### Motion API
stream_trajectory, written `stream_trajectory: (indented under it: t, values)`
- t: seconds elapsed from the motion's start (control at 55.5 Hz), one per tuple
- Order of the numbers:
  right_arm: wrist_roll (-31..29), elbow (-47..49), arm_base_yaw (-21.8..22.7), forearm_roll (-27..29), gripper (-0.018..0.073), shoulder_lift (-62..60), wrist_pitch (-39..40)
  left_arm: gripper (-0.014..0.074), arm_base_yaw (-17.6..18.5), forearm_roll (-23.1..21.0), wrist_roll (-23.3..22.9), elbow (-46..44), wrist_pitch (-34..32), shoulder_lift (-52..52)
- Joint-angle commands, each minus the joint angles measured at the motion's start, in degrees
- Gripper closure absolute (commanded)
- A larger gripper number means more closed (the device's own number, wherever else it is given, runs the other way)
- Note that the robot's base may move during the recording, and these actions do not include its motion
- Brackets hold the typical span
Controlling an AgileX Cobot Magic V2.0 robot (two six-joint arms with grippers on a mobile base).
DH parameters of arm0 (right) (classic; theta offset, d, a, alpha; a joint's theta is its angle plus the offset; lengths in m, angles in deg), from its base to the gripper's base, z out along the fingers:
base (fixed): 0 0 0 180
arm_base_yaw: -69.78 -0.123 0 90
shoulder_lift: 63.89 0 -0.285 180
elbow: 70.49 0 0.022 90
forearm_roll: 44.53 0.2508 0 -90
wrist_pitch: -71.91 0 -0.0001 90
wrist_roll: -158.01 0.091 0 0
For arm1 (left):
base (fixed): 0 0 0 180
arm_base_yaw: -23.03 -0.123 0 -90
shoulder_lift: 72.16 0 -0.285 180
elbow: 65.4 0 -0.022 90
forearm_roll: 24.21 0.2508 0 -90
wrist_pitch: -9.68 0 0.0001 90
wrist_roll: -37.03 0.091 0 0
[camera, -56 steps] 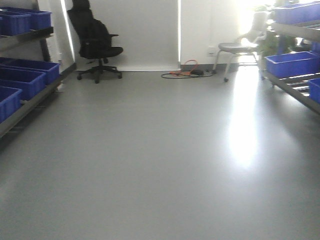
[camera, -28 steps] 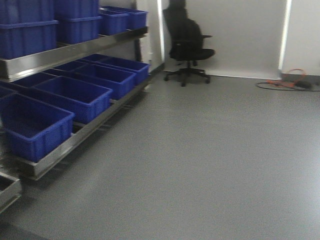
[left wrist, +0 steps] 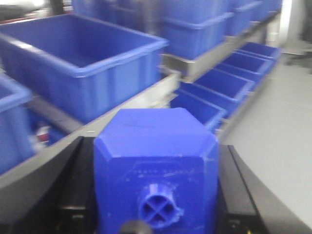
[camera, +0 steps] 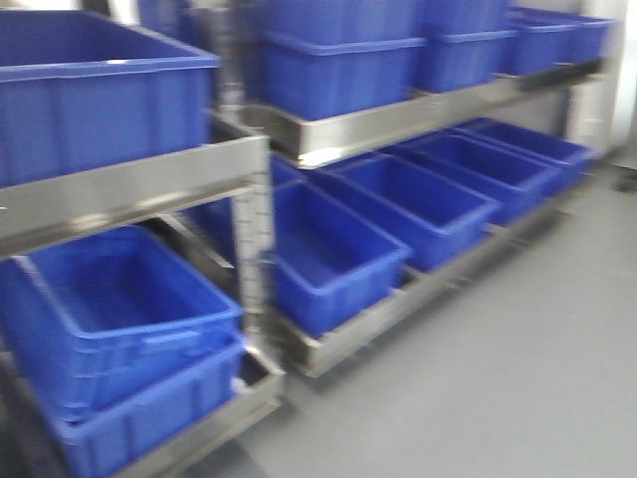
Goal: Pick and sort blue part to right shelf
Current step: 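Drive the base up to the shelf of open blue bins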
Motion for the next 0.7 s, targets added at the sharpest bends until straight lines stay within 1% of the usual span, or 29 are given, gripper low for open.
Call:
stream_trajectory:
  t: [0.0,0.684]
  values:
    - [-0.56,1.79,0.28,-0.8,0.0333,-0.12,5.15,0.0338,0.32,0.49,-0.72,-1.5,-5.24,1.17]
    - [-0.56,1.79,0.28,-0.8,0.0333,-0.12,5.15,0.0338,0.32,0.49,-0.72,-1.5,-5.24,1.17]
